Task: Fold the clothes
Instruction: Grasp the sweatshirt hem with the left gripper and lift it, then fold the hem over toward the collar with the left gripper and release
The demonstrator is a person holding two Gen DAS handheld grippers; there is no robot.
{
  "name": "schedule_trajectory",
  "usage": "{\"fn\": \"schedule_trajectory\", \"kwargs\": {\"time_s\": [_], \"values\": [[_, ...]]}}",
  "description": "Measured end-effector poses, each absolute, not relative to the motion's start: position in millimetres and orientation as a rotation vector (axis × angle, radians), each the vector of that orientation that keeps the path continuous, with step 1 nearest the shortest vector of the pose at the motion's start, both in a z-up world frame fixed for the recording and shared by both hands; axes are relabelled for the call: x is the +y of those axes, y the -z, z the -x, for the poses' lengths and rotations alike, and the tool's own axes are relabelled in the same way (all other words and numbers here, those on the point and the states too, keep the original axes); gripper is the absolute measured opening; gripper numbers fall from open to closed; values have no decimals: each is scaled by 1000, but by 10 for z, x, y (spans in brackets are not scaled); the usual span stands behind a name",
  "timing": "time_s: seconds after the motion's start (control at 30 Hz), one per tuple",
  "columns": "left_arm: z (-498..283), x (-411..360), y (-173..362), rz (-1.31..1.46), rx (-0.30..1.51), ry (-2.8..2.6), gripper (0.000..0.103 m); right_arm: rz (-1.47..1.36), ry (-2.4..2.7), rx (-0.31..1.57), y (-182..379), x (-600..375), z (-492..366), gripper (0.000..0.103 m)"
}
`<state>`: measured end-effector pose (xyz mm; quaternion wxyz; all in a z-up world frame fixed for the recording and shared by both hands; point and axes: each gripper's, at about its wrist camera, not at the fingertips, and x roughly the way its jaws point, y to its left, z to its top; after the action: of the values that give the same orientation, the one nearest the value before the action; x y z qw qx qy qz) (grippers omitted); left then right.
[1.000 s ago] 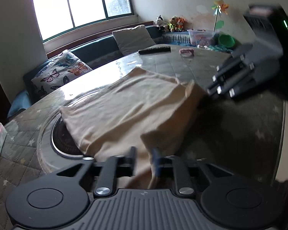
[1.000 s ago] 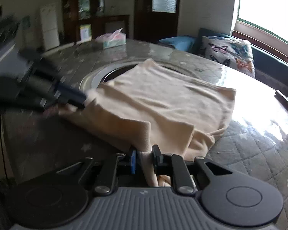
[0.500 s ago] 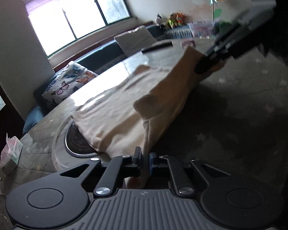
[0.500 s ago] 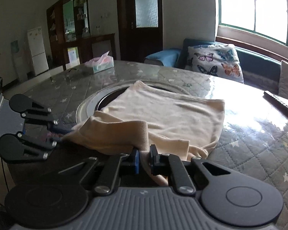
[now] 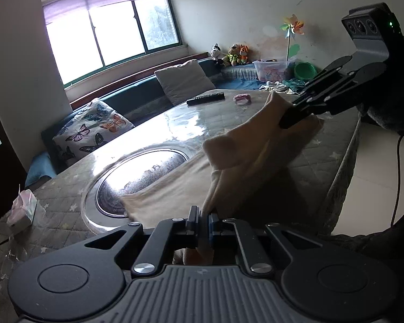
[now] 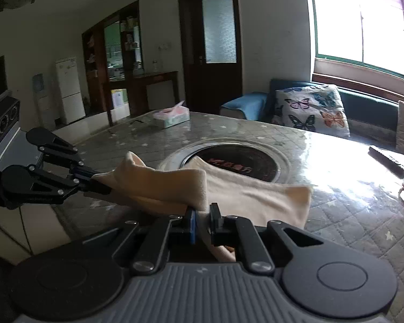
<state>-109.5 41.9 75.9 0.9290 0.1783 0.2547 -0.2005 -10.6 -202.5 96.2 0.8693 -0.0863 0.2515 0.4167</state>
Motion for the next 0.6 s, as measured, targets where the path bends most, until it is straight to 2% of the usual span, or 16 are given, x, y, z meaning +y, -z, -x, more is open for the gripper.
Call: {"fn": "schedule_trajectory", "kwargs": {"time_s": [0.33, 0.57, 0.6], "values": [[144, 578, -749, -290, 563, 346, 7, 204, -820, 562, -973, -1701, -652, 9], [-818, 715, -247, -224, 733, 255, 8, 169, -742, 675, -549, -1346, -1516, 9], [-892, 738, -169, -210, 752, 250, 11, 167, -730, 695, -446, -1294, -1598, 9]]}}
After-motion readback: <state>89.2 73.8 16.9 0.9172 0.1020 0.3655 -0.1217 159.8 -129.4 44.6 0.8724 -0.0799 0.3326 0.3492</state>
